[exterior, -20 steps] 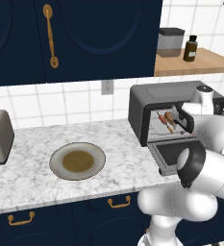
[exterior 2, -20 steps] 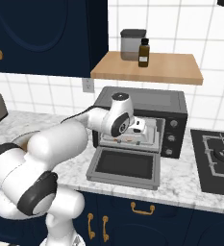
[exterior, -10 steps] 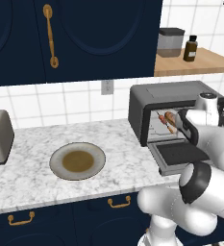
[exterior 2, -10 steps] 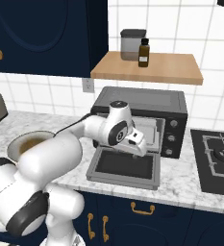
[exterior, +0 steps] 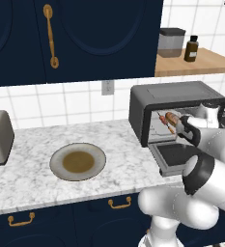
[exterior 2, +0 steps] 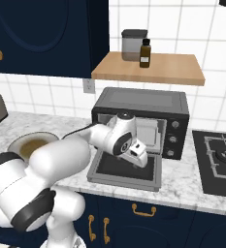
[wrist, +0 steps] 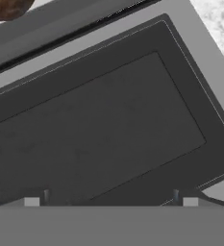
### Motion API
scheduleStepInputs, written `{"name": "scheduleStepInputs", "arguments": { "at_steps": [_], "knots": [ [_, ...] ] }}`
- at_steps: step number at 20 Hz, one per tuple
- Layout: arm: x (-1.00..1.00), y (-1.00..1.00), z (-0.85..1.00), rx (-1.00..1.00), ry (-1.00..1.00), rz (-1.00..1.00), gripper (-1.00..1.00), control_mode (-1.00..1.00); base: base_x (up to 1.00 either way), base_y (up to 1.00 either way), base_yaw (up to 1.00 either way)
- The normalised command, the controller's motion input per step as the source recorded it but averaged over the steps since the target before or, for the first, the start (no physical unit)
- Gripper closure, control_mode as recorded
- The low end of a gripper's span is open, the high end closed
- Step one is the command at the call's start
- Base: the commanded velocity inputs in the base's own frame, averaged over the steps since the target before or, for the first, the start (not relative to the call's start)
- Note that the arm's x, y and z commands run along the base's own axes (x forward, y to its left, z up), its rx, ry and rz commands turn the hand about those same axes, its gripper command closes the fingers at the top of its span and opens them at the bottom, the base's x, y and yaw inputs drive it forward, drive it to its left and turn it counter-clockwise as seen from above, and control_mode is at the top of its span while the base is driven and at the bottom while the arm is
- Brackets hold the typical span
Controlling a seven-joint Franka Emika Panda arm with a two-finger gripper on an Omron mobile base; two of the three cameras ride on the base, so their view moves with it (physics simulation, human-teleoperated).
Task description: Pick up the kebab skewer and baguette bread, and place them inside the toaster oven. Close the toaster oven door and start by setting the timer.
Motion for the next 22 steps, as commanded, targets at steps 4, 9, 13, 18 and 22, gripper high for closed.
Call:
{"name": "scheduleStepInputs", "arguments": {
  "at_steps": [4, 9, 13, 18, 22],
  "knots": [
    [0.09, 0.00, -0.25, 0.02, -0.01, -0.09, -1.00, -1.00, 0.00, 0.00, 0.00],
    [0.39, 0.00, -0.14, 0.00, -0.01, -0.10, -1.00, -1.00, 0.00, 0.00, 0.00],
    [0.40, 0.00, -0.05, 0.00, 0.00, -0.10, -1.00, -1.00, 0.00, 0.00, 0.00],
    [0.28, 0.00, -0.07, 0.00, 0.00, -0.09, -1.00, -1.00, 0.00, 0.00, 0.00],
    [0.22, 0.00, -0.10, 0.00, 0.00, -0.10, -1.00, -1.00, 0.00, 0.00, 0.00]
  ]
}}
